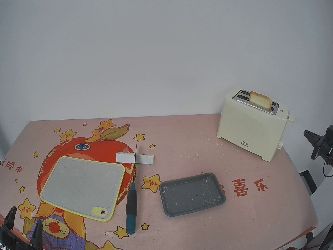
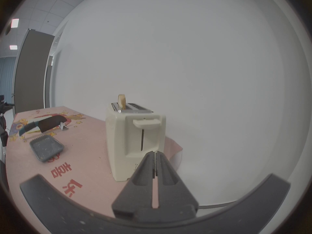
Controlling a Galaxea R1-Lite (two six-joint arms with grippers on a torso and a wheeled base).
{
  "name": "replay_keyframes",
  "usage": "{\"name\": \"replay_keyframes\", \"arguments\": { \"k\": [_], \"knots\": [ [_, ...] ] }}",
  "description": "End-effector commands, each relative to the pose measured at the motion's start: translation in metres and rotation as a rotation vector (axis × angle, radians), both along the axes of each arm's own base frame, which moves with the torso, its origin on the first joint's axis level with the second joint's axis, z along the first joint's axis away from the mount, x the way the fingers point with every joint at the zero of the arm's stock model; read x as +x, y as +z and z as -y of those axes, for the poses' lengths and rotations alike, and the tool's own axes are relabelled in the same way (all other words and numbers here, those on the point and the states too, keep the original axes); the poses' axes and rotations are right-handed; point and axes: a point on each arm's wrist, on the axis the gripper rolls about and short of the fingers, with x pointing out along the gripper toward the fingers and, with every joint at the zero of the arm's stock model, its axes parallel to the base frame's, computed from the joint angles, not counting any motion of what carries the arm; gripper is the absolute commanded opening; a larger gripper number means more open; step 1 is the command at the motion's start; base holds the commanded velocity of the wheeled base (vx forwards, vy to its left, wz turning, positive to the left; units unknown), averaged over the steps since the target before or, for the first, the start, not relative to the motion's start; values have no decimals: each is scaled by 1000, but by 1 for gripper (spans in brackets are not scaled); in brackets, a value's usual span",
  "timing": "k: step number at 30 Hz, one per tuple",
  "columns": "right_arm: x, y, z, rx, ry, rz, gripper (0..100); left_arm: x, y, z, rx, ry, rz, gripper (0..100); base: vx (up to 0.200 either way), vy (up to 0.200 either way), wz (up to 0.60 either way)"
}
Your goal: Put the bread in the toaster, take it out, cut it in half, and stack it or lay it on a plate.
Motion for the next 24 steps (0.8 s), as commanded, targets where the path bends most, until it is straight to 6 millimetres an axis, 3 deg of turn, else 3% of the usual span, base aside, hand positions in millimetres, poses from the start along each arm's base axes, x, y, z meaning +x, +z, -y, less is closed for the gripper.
{"name": "replay_keyframes", "arguments": {
  "k": [1, 8, 13, 16, 24],
  "knots": [
    [4, -31, 9, 49, -13, -96, 0, 0, -5, 0, 0, 0, -6, 100, 0, 0, 0],
    [6, -31, 9, 71, 12, -101, 0, 0, -5, 0, 0, 0, -6, 100, 0, 0, 0],
    [25, -65, 19, 70, 2, -182, 0, 0, -5, 0, 0, 0, -6, 100, 0, 0, 0],
    [35, -76, 22, 18, -13, -161, 0, 0, -5, 0, 0, 0, -6, 100, 0, 0, 0],
    [40, -80, 9, 8, 39, -151, 0, 0, -5, 0, 0, 0, -6, 100, 0, 0, 0]
  ]
}}
